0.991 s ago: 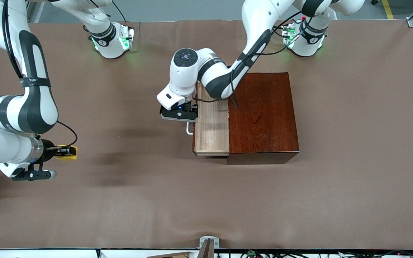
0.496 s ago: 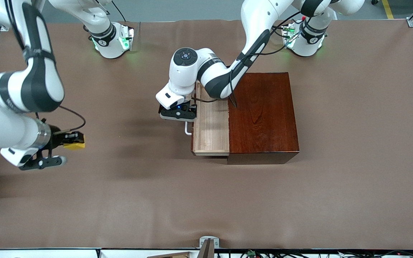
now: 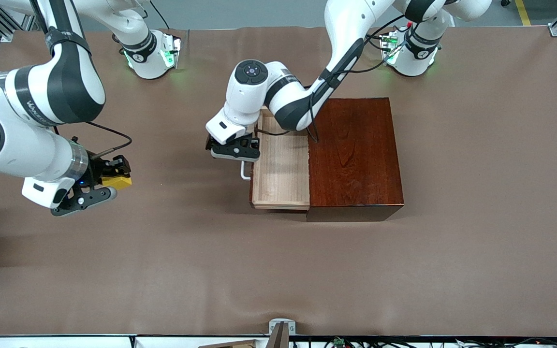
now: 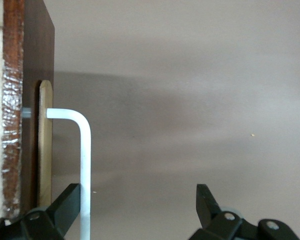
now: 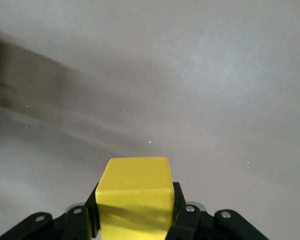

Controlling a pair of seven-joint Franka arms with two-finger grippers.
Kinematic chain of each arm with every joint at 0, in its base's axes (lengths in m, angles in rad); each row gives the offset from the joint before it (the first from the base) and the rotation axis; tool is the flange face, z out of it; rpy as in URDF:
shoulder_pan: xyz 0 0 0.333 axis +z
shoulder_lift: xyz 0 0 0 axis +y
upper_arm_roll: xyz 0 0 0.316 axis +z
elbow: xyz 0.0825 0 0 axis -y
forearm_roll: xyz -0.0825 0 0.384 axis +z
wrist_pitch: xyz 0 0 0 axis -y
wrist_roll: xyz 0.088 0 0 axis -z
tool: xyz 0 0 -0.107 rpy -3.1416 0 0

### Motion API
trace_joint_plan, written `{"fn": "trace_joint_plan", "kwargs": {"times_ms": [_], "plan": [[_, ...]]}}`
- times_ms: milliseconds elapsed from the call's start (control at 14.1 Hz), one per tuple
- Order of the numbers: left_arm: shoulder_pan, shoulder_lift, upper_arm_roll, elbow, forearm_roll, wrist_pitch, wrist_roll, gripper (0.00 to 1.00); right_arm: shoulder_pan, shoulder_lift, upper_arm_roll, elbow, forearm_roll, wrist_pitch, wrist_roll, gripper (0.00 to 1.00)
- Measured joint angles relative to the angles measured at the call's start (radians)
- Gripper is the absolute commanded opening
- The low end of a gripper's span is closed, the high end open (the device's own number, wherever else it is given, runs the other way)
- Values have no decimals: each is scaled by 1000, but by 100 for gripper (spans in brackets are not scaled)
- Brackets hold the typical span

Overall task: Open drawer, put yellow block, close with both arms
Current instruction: 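Pull the drawer open with the left gripper while the right gripper lifts the cube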

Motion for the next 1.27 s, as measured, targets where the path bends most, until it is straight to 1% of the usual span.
{"fn": "trace_joint_plan", "kwargs": {"times_ms": [354, 496, 708, 1062, 1274], "plan": [[19, -2, -10, 15, -28, -15, -19, 100, -1, 0, 0, -1, 0, 0, -244, 0], [19, -2, -10, 20, -28, -29, -20, 100, 0, 0, 0, -1, 0, 1, -308, 0], [19, -1, -11, 28, -28, -47, -20, 100, 1, 0, 2, -1, 1, 3, -349, 0], [21, -1, -12, 30, -28, -133, -20, 100, 1, 0, 2, -1, 2, 4, -394, 0], [23, -1, -12, 36, -30, -145, -20, 100, 2, 0, 3, -1, 2, 5, -410, 0]]}}
